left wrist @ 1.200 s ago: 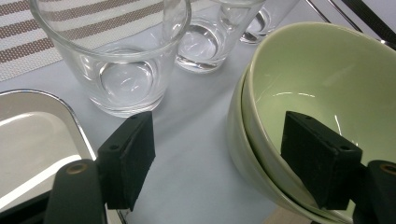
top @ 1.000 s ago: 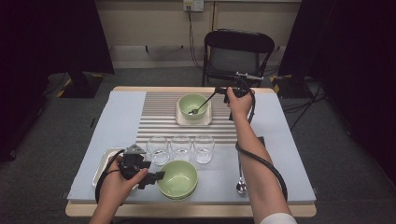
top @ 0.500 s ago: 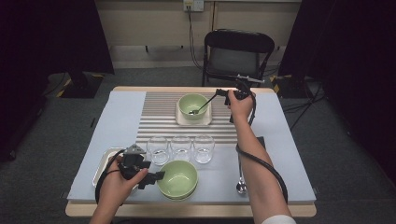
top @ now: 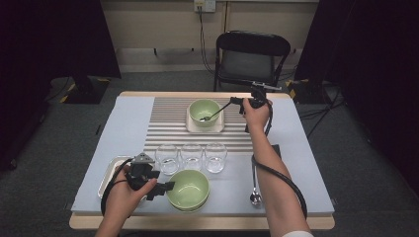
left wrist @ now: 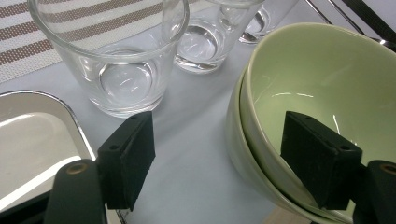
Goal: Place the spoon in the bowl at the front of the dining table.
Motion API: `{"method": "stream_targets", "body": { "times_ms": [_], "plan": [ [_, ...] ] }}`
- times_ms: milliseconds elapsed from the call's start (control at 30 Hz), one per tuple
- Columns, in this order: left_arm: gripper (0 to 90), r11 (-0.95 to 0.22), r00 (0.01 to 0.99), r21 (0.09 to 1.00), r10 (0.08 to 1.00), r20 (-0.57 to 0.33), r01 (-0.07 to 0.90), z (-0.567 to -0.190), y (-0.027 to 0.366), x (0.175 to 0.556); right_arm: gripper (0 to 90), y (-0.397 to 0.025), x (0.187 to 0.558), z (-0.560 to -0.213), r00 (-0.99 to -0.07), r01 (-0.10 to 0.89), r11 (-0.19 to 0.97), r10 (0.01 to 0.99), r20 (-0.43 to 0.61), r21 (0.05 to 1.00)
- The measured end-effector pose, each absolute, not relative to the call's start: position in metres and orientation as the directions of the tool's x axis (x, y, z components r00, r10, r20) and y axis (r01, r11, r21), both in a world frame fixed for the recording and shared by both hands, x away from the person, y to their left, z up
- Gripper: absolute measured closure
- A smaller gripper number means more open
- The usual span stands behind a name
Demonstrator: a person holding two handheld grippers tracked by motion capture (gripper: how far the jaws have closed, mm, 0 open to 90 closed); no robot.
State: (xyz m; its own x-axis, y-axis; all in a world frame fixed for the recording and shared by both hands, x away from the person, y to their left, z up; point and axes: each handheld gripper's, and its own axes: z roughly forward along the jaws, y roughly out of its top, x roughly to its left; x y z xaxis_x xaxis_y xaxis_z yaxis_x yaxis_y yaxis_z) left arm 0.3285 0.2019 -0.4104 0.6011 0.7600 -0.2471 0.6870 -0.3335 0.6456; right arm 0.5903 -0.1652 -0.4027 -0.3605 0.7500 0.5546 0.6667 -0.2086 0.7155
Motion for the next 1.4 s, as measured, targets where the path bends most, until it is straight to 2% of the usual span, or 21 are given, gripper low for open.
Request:
{"method": "stream_targets", "body": {
  "times_ms": [967,1400],
  "plan": [
    [26.0,-0.338,0.605,0.65,0.76,-0.238,0.68,-0.409,0.2022,0.328,84.8,-0.1663,0.5838,-0.405,-0.378,0.665,-0.168,0.765,0.522,0.728],
    [26.1,-0.339,0.607,0.65,0.757,-0.241,0.681,-0.4089,0.2014,0.3281,71.8,-0.1701,0.5815,-0.3993,-0.388,0.657,-0.161,0.766,0.513,0.737]
  ]
}}
